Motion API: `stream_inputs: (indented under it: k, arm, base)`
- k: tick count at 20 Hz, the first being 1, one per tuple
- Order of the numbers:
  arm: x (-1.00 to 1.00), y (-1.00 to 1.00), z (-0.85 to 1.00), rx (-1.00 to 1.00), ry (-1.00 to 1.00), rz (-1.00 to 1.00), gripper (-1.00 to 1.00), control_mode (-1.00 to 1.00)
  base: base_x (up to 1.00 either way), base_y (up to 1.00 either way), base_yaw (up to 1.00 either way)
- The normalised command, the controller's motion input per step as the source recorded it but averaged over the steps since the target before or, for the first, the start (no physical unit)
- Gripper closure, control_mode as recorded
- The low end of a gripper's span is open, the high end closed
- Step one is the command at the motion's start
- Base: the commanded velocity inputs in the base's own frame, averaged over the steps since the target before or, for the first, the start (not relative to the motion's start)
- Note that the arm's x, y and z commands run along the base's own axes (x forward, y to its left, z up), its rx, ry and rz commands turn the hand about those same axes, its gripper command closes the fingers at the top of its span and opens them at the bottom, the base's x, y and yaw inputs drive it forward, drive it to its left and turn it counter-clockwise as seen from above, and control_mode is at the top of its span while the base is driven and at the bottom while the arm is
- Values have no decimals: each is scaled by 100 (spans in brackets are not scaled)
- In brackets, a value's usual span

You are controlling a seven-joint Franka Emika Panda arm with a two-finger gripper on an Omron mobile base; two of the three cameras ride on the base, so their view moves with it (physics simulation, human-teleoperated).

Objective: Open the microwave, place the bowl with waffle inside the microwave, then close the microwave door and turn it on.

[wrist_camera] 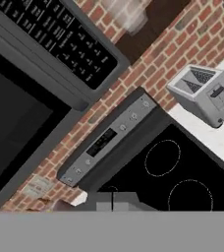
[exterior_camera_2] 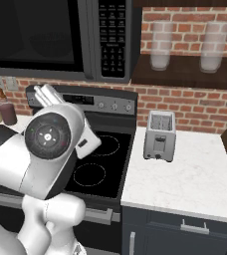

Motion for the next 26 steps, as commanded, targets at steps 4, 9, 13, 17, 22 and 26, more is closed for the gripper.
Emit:
stream_inputs:
  k: [4, 9, 13, 17, 22, 26]
  arm:
    - [-3, 0, 31, 28, -1, -18, 100, -100]
    - [0, -1, 38, 23, -27, -6, 100, -100]
    - [10, 0, 20, 18, -21, 0, 100, -100]
    - [31, 0, 6, 14, -11, 0, 100, -100]
    - [44, 2, 0, 12, -1, 0, 100, -100]
    - [44, 0, 1, 11, 0, 0, 100, -100]
  base:
    - [0, 0, 0]
    - [0, 0, 0]
    - [0, 0, 0]
    - [0, 0, 0]
    - [0, 0, 0]
    - [0, 0, 0]
